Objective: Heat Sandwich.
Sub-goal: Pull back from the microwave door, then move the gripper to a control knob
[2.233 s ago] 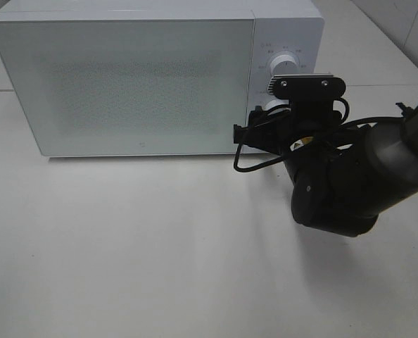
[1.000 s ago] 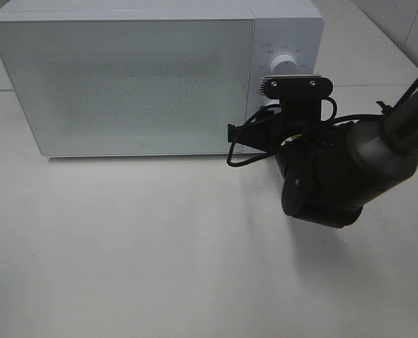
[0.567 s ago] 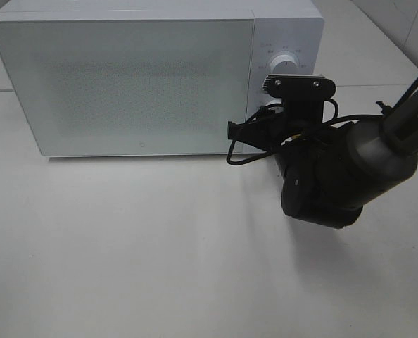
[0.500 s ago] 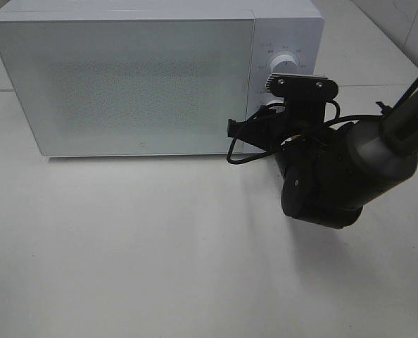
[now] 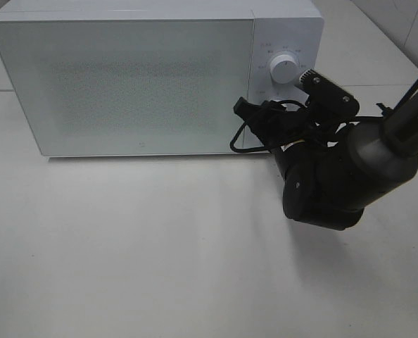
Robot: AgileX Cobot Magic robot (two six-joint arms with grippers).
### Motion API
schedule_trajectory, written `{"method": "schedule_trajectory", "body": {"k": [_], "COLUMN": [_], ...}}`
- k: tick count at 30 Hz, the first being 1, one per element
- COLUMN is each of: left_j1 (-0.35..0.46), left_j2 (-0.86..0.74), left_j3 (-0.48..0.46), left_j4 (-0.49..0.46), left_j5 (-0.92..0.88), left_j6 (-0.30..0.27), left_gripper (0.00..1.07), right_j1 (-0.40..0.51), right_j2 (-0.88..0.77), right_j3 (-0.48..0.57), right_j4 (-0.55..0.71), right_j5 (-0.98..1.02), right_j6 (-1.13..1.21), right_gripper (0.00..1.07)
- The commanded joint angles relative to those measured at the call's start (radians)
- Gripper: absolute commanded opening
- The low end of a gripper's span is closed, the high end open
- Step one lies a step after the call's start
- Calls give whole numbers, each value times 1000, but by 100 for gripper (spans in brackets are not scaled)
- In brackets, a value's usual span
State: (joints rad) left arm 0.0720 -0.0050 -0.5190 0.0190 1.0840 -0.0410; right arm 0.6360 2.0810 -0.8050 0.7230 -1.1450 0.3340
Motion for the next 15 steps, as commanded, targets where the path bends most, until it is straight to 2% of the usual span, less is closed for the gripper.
{"method": "schedule_trajectory", "body": {"k": [1,4,8,15], "left_j1": [5,5,5,5], "left_j2": [-16,-16,-16,-16], "left_j3": [2,2,2,2], "left_j4": [-5,-5,-5,-5], "left_j5": [-14,-14,-14,-14], "left_j6": [0,0,0,0], "left_gripper": [98,98,98,98], "right_j1": [-8,-8,-8,-8], "right_j2": [-11,-11,-11,-11], "right_j3": [-15,-15,-15,-15], "right_j4": [-53,-53,-53,-46], "right_j5": [-39,-39,-37,-36], "right_j6": [138,210,512,760], "right_gripper": [9,9,9,9]}}
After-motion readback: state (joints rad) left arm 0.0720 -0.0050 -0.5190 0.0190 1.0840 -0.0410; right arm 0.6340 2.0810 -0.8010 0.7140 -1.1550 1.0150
